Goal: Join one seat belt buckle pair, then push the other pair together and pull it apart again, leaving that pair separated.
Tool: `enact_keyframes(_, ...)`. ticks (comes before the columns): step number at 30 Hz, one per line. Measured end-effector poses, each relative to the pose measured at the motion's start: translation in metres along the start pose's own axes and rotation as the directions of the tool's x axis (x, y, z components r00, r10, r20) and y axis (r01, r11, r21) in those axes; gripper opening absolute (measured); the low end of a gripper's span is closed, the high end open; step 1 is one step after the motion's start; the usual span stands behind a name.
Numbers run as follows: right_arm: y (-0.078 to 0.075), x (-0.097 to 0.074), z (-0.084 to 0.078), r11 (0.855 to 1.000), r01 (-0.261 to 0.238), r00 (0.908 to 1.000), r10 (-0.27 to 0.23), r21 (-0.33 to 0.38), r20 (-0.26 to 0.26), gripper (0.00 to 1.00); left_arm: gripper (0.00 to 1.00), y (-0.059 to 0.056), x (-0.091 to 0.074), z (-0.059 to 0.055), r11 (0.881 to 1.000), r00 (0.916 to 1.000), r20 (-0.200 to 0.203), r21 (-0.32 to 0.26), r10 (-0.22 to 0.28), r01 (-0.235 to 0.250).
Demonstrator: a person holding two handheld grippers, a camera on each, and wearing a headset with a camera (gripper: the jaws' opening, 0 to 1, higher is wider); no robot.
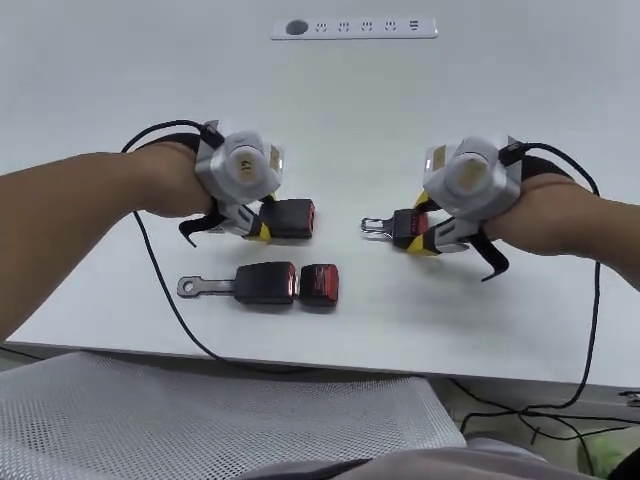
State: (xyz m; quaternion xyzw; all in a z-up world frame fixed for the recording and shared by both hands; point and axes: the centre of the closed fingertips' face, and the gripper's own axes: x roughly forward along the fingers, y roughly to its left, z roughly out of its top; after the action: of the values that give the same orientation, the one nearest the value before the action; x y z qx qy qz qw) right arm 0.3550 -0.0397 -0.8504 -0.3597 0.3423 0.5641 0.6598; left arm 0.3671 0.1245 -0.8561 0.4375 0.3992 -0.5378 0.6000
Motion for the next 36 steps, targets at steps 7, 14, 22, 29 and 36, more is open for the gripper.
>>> enact_keyframes(7, 0.002, 0.013, 0.024, 1.000, 0.004, 0.9998, -0.004, 0.008, 0.020, 0.33, 0.31, -0.001, 0.001, 0.001, 1.000, 1.0000, -0.004, -0.002, -0.005, 0.005)
enact_keyframes(14, 0.007, 0.024, 0.043, 1.000, 0.001, 0.9995, -0.001, -0.008, 0.032, 0.32, 0.31, -0.001, 0.002, 0.001, 1.000, 0.9999, -0.009, -0.009, -0.007, 0.007)
enact_keyframes(22, 0.005, 0.027, 0.048, 1.000, 0.006, 0.9999, -0.005, -0.025, 0.012, 0.32, 0.31, -0.001, 0.003, 0.001, 1.000, 0.9999, -0.011, -0.007, -0.005, 0.005)
enact_keyframes(29, 0.002, 0.029, 0.051, 0.999, 0.010, 0.9997, -0.009, -0.036, 0.023, 0.32, 0.31, -0.001, 0.003, 0.001, 1.000, 0.9999, -0.016, -0.005, -0.007, 0.006)
enact_keyframes(36, 0.002, 0.033, 0.060, 0.998, 0.004, 0.9989, -0.001, -0.064, 0.046, 0.32, 0.31, -0.001, 0.003, 0.001, 1.000, 0.9998, -0.017, 0.018, -0.008, 0.008)
